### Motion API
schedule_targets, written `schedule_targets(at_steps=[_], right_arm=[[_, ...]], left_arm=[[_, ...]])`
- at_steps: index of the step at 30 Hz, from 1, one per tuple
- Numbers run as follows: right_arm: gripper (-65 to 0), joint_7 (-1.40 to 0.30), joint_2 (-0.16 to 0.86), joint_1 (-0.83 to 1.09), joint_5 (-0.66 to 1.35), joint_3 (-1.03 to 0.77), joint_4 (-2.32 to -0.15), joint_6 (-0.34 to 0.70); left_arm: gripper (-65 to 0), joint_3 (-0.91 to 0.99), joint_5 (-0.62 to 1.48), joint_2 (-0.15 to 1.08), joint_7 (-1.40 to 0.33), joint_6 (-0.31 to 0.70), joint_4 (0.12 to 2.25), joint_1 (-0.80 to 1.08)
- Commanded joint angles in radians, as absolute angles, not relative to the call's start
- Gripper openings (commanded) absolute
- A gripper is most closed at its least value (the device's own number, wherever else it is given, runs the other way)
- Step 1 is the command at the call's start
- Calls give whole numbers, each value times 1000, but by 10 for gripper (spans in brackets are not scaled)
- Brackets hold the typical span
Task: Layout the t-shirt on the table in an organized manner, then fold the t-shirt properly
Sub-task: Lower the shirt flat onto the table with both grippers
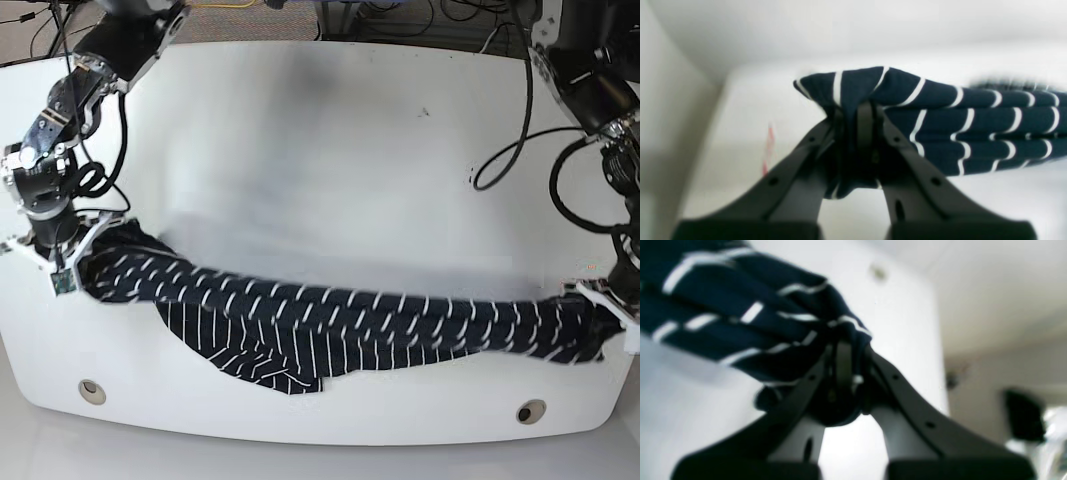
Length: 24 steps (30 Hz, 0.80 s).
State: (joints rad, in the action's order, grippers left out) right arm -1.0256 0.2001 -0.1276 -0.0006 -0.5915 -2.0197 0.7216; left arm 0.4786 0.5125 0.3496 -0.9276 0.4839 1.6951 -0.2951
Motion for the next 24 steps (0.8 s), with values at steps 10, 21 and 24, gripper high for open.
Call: schedule_targets(at_steps=[10, 21, 24], right_arm=[[-648, -1001, 25, 105, -44, -704, -2032, 698], [-648, -960, 19, 246, -42, -699, -2031, 698], [-648, -960, 19, 272, -42, -697, -2028, 698]], left_arm=[[-650, 624, 507, 321, -880, 544, 1733, 38], [-650, 671, 507, 329, -878, 607, 1698, 206], [-650, 673, 506, 331, -878, 624, 1669, 216]])
